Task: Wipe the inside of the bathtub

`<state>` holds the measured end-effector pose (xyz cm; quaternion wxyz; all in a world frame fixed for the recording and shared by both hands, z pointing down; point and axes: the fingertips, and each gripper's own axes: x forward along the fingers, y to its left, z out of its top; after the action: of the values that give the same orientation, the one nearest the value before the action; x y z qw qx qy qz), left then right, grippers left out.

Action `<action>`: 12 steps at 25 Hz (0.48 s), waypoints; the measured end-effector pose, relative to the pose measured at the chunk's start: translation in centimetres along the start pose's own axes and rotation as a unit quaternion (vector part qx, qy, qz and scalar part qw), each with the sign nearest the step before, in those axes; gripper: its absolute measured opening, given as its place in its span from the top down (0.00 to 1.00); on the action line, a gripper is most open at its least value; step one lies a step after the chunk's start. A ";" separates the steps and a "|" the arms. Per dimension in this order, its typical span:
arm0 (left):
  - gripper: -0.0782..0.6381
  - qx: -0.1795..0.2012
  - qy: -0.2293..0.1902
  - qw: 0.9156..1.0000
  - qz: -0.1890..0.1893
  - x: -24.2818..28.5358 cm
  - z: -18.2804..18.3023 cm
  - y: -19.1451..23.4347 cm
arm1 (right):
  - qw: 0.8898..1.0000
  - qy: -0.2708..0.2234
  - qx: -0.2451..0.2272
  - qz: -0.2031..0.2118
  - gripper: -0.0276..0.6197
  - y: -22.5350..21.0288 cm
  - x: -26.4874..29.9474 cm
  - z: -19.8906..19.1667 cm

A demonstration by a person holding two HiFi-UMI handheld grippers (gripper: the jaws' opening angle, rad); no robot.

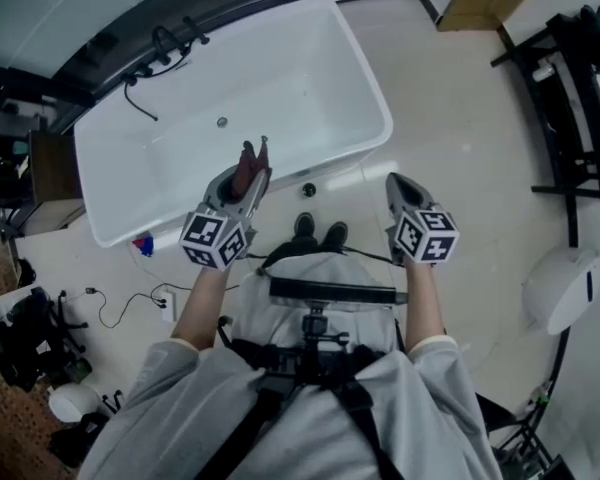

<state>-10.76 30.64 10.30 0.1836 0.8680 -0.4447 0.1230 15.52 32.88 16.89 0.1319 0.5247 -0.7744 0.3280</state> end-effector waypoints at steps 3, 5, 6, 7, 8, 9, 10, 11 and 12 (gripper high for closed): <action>0.73 -0.001 -0.001 1.000 -0.013 1.2 0.4 -0.1 | 1.000 0.005 -0.012 -0.005 0.95 0.1 0.1 0.4; 0.73 0.002 -0.001 1.000 -0.023 1.6 0.6 -0.2 | 1.000 0.005 -0.012 -0.013 0.95 0.0 0.3 0.8; 0.73 0.006 0.000 1.000 -0.028 1.8 0.7 -0.2 | 1.000 0.003 -0.010 -0.015 0.95 0.0 0.5 1.0; 0.73 0.009 0.001 0.999 -0.031 2.1 0.8 0.0 | 1.000 0.001 -0.010 -0.018 0.95 0.1 0.6 1.2; 0.73 0.009 0.000 0.999 -0.035 2.3 0.8 0.1 | 1.000 0.000 -0.012 -0.020 0.95 0.1 0.7 1.4; 0.73 0.008 -0.001 0.999 -0.037 2.6 0.9 0.2 | 1.000 0.001 -0.015 -0.022 0.95 0.1 0.7 1.5; 0.73 0.007 -0.002 0.999 -0.040 2.8 0.9 0.2 | 0.999 0.001 -0.019 -0.025 0.95 0.1 0.8 1.5; 0.73 0.008 -0.002 0.999 -0.043 3.0 0.9 0.2 | 0.999 0.002 -0.023 -0.029 0.95 0.0 0.8 1.6; 0.73 0.009 -0.001 0.999 -0.045 3.3 0.9 0.2 | 0.999 0.001 -0.027 -0.032 0.95 -0.2 0.8 1.7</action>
<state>-8.96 27.79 10.80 0.1810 0.8889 -0.4040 0.1175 15.59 31.16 16.12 0.1572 0.5448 -0.7656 0.3038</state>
